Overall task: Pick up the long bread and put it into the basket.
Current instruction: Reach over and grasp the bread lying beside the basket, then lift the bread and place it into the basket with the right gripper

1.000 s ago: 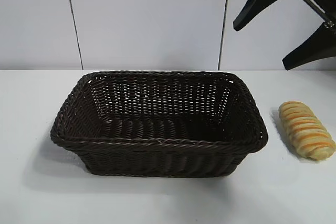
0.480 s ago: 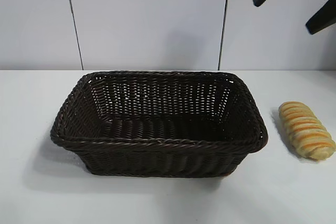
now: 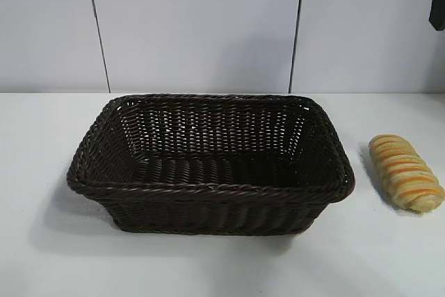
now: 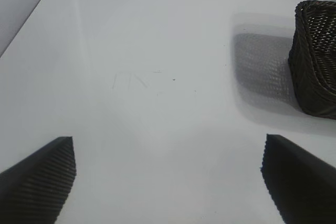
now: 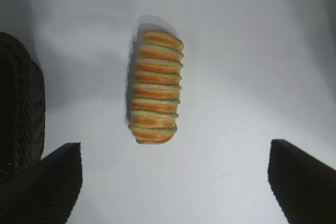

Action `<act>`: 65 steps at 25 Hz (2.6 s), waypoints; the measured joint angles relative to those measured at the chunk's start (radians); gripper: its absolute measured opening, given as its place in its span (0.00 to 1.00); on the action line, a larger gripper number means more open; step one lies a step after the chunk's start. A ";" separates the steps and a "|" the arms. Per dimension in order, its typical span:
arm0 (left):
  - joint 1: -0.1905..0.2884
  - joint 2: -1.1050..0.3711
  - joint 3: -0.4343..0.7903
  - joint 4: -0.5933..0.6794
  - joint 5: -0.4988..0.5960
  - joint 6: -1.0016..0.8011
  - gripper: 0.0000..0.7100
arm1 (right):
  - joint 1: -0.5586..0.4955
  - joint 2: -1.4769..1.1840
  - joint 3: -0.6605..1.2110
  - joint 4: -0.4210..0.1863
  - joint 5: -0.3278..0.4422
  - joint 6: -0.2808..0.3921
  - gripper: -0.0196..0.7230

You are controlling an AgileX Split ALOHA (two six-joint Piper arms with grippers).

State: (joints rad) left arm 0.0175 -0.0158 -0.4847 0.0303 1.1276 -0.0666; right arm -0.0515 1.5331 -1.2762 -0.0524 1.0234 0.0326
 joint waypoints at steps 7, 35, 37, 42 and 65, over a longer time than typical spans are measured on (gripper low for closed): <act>0.000 0.000 0.000 0.000 0.000 0.000 0.98 | -0.012 0.017 0.181 0.042 -0.169 -0.011 0.92; 0.000 0.000 0.000 0.000 0.000 0.000 0.98 | -0.012 0.367 0.198 0.156 -0.501 -0.023 0.83; 0.000 0.000 0.000 0.000 0.000 0.000 0.98 | -0.012 0.386 0.198 0.182 -0.508 -0.023 0.74; 0.000 0.000 0.000 0.000 0.000 0.000 0.98 | -0.009 0.396 0.198 0.214 -0.520 -0.014 0.29; 0.000 0.000 0.000 0.000 0.000 0.000 0.98 | -0.009 0.131 -0.003 0.208 -0.202 -0.004 0.11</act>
State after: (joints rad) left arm 0.0175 -0.0158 -0.4847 0.0303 1.1276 -0.0666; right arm -0.0601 1.6642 -1.2789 0.1559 0.8219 0.0283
